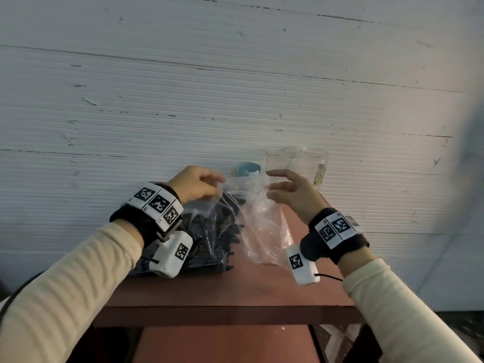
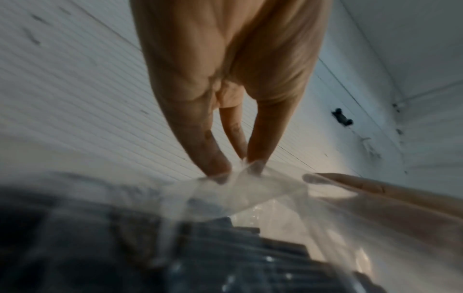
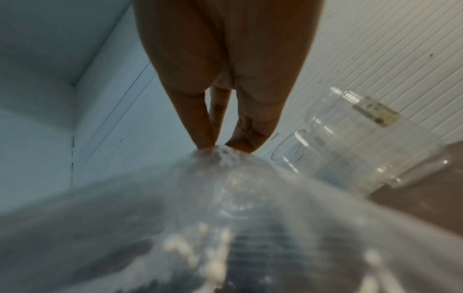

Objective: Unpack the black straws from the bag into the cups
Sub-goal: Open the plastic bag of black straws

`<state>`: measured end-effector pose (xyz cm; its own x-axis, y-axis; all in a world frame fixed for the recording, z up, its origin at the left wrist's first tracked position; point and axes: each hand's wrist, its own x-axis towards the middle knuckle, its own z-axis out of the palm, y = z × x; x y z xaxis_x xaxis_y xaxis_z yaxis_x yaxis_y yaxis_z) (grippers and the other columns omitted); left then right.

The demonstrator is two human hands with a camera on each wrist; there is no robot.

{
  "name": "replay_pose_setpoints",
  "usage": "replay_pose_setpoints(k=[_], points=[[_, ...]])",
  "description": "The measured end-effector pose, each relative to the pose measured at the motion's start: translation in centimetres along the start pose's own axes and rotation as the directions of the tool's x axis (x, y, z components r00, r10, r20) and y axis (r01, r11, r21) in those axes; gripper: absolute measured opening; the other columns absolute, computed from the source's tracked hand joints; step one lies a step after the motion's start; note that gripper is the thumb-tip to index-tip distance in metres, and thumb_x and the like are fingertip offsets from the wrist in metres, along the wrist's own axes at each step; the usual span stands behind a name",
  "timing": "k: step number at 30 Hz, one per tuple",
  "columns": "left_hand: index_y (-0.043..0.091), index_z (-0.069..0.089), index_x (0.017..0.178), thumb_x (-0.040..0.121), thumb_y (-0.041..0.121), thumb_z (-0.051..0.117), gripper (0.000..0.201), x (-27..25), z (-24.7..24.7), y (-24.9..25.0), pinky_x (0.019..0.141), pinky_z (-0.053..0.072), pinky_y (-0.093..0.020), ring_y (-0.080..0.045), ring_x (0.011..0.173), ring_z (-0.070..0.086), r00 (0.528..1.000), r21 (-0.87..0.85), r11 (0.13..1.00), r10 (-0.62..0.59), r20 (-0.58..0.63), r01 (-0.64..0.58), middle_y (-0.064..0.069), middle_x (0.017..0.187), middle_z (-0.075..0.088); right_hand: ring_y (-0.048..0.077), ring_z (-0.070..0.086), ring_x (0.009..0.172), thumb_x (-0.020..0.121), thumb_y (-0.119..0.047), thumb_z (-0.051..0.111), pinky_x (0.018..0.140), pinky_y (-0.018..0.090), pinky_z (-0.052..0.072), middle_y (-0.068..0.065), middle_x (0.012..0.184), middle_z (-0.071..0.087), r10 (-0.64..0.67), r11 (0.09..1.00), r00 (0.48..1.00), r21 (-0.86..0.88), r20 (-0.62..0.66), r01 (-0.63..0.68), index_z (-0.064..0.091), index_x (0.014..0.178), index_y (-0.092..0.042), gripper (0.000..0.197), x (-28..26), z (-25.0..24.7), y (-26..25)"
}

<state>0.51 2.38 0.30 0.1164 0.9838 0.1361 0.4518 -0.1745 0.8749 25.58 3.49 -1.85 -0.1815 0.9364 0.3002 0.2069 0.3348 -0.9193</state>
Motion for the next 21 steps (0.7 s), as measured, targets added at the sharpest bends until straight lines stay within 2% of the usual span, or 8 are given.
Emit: replay_pose_setpoints(k=[2, 4, 7, 10, 13, 16, 18, 21], points=[[0.020, 0.069, 0.107, 0.080, 0.008, 0.074, 0.030, -0.1, 0.8, 0.9, 0.091, 0.052, -0.036, -0.019, 0.097, 0.062, 0.999, 0.165, 0.986, 0.029, -0.023, -0.024, -0.001, 0.102, 0.065, 0.017, 0.067, 0.090, 0.082, 0.003, 0.070, 0.080, 0.023, 0.054, 0.008, 0.104, 0.070, -0.009, 1.000, 1.000, -0.023, 0.000, 0.009, 0.064, 0.111, -0.018, 0.036, -0.1, -0.7, -0.3], [0.023, 0.068, 0.109, 0.078, 0.021, 0.078, 0.033, -0.1, 1.6, 2.3, 0.085, 0.049, -0.029, -0.014, 0.097, 0.059, 0.988, 0.231, 0.968, 0.122, -0.092, -0.098, 0.005, 0.102, 0.060, 0.017, 0.067, 0.094, 0.084, 0.002, 0.069, 0.082, 0.020, 0.055, 0.008, 0.111, 0.069, -0.018, 0.999, 0.999, -0.043, 0.031, 0.019, 0.064, 0.113, -0.012, 0.033, -0.3, -1.0, -0.6], [0.028, 0.069, 0.104, 0.076, 0.033, 0.079, 0.030, 0.0, 3.0, 3.9, 0.085, 0.049, -0.028, -0.012, 0.092, 0.062, 0.974, 0.162, 0.968, 0.209, -0.090, -0.193, 0.006, 0.098, 0.063, 0.012, 0.064, 0.098, 0.089, 0.004, 0.061, 0.082, 0.016, 0.053, 0.005, 0.118, 0.065, -0.015, 0.999, 0.995, -0.034, 0.101, 0.018, 0.061, 0.121, -0.006, 0.033, -0.6, -0.9, -1.2], [0.027, 0.066, 0.110, 0.077, 0.037, 0.077, 0.036, 0.7, 4.6, 4.3, 0.076, 0.050, -0.025, -0.013, 0.084, 0.062, 0.985, 0.136, 0.976, 0.171, 0.018, -0.172, 0.001, 0.095, 0.065, 0.009, 0.061, 0.101, 0.093, 0.006, 0.051, 0.086, 0.021, 0.050, 0.001, 0.119, 0.064, -0.024, 0.998, 0.982, -0.057, 0.189, 0.035, 0.059, 0.127, -0.010, 0.038, -1.2, -0.6, -2.1], [0.023, 0.064, 0.107, 0.077, 0.029, 0.079, 0.033, 1.1, 5.7, 3.7, 0.064, 0.047, -0.028, -0.013, 0.068, 0.056, 0.988, 0.075, 0.985, 0.152, 0.015, -0.152, 0.000, 0.081, 0.059, 0.008, 0.061, 0.104, 0.089, 0.017, 0.042, 0.092, 0.022, 0.048, 0.002, 0.121, 0.062, -0.032, 0.997, 0.965, -0.065, 0.262, 0.050, 0.056, 0.130, -0.010, 0.051, -1.6, -0.1, -2.7], [0.018, 0.063, 0.100, 0.081, 0.009, 0.074, 0.024, 1.4, 5.6, 2.9, 0.062, 0.048, -0.029, -0.015, 0.063, 0.054, 0.992, 0.014, 0.992, 0.122, 0.022, -0.122, -0.001, 0.073, 0.054, 0.008, 0.062, 0.109, 0.090, 0.017, 0.042, 0.098, 0.023, 0.047, 0.002, 0.126, 0.061, -0.008, 0.999, 0.947, -0.044, 0.322, 0.023, 0.054, 0.131, -0.008, 0.050, -1.7, -0.2, -2.7], [0.019, 0.063, 0.095, 0.083, 0.001, 0.069, 0.022, 1.3, 5.2, 2.5, 0.061, 0.052, -0.028, -0.017, 0.068, 0.058, 0.995, -0.045, 0.994, 0.101, 0.003, -0.101, -0.005, 0.079, 0.057, 0.010, 0.061, 0.111, 0.093, 0.012, 0.046, 0.096, 0.020, 0.048, 0.002, 0.124, 0.062, 0.002, 0.998, 0.950, -0.067, 0.311, 0.019, 0.056, 0.129, -0.008, 0.043, -1.6, -0.8, -2.7], [0.019, 0.065, 0.094, 0.084, -0.002, 0.067, 0.023, 1.2, 4.0, 1.8, 0.065, 0.058, -0.025, -0.018, 0.079, 0.063, 0.996, -0.130, 0.990, 0.052, -0.072, -0.061, -0.006, 0.093, 0.061, 0.012, 0.063, 0.100, 0.095, 0.004, 0.051, 0.086, 0.015, 0.052, 0.007, 0.117, 0.066, 0.041, 0.996, 0.977, -0.088, 0.209, -0.023, 0.059, 0.123, -0.004, 0.031, -1.4, -2.4, -2.4]])
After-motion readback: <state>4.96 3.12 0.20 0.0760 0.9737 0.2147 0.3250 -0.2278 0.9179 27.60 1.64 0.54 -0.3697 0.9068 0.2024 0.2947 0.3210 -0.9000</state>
